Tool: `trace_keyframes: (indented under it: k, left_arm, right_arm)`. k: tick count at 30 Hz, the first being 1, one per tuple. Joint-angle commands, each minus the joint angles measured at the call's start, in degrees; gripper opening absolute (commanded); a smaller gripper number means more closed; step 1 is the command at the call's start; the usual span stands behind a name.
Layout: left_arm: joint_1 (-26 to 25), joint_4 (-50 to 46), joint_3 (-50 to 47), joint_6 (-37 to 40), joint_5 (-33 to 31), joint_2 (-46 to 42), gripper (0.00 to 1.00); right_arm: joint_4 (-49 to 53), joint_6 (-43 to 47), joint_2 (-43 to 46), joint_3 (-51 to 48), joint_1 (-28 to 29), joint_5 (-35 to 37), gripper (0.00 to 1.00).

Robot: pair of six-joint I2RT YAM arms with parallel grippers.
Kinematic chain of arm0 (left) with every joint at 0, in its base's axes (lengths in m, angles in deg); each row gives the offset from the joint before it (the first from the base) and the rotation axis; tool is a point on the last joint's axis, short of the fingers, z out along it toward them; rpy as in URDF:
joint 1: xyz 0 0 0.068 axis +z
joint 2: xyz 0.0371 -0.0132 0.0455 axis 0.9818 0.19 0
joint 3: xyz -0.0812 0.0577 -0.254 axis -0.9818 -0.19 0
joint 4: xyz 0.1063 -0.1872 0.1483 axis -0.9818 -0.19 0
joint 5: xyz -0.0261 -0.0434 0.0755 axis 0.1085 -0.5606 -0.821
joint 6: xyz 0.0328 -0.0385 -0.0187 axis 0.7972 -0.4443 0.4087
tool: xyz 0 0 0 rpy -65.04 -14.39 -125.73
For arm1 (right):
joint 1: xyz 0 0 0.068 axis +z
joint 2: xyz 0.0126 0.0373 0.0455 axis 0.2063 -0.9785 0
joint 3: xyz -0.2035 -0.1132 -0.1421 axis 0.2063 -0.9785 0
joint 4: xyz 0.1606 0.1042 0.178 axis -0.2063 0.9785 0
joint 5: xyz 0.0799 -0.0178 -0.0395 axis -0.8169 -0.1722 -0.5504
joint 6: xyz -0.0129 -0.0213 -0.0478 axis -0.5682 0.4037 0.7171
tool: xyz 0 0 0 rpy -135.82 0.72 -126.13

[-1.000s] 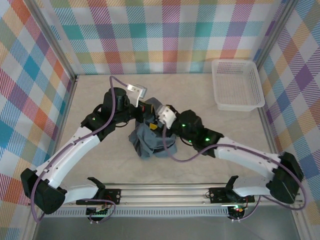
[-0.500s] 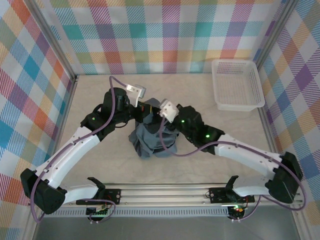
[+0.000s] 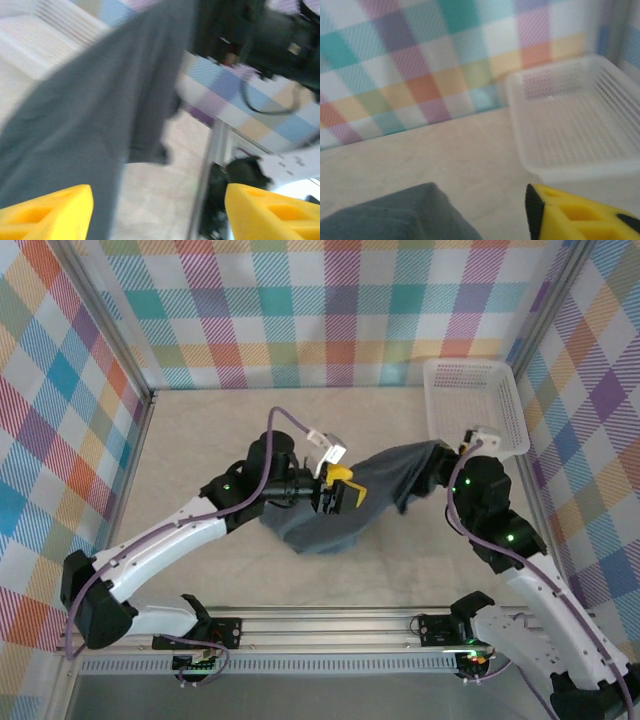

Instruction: Fold the inside-out t-shirt

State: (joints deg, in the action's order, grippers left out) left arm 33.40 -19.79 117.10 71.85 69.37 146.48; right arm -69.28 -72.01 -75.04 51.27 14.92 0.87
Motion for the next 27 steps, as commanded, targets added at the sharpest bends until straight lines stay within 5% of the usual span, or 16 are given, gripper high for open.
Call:
trace_keyframes:
  k: [1, 4, 7, 12, 16, 19, 21, 23, 24, 27]
  left_arm:
    - [4.1, -0.4, -1.4, -0.4, -19.7, -6.2, 0.74]
    - [12.5, -15.2, 3.7, -6.8, -26.4, -1.1, 0.72]
    - [20.2, -22.7, 7.3, -10.7, -18.8, 7.8, 0.72]
    - [23.8, -25.9, 9.9, -13.0, -14.8, 19.9, 0.74]
    - [24.5, -27.3, 11.9, -13.1, -9.8, 28.8, 0.8]
    - [24.6, -26.3, 12.3, -13.6, -8.9, 33.8, 0.81]
    - [24.6, -24.9, 12.1, -13.8, -8.4, 35.4, 0.68]
    - [24.6, -22.6, 11.5, -14.0, -6.9, 35.4, 0.14]
    - [24.6, -21.1, 11.2, -14.1, -6.1, 34.6, 0.0]
    - [24.9, -19.4, 13.5, -14.4, -4.3, 30.3, 0.0]
  right_arm:
    - [3.0, -5.2, 3.1, -0.2, -0.4, -2.6, 0.57]
    - [-5.3, 3.7, -3.0, 2.4, -0.3, -29.0, 0.55]
    - [5.5, 1.9, -20.2, 15.0, 0.5, -42.9, 0.53]
    - [11.3, -1.7, -37.4, 24.3, 3.5, -43.9, 0.47]
    - [5.9, -4.1, -33.8, 15.4, 3.4, -41.9, 0.21]
    - [8.9, -6.0, -26.9, 6.3, 3.2, -37.3, 0.26]
    - [15.4, -9.7, -20.9, 1.6, 1.7, -32.5, 0.3]
    - [20.2, -12.5, -14.6, -1.1, -0.2, -29.9, 0.33]
    - [20.4, -12.2, -11.8, -1.7, -0.4, -30.7, 0.36]
    - [15.6, -10.8, -9.3, -0.4, -0.4, -36.7, 0.43]
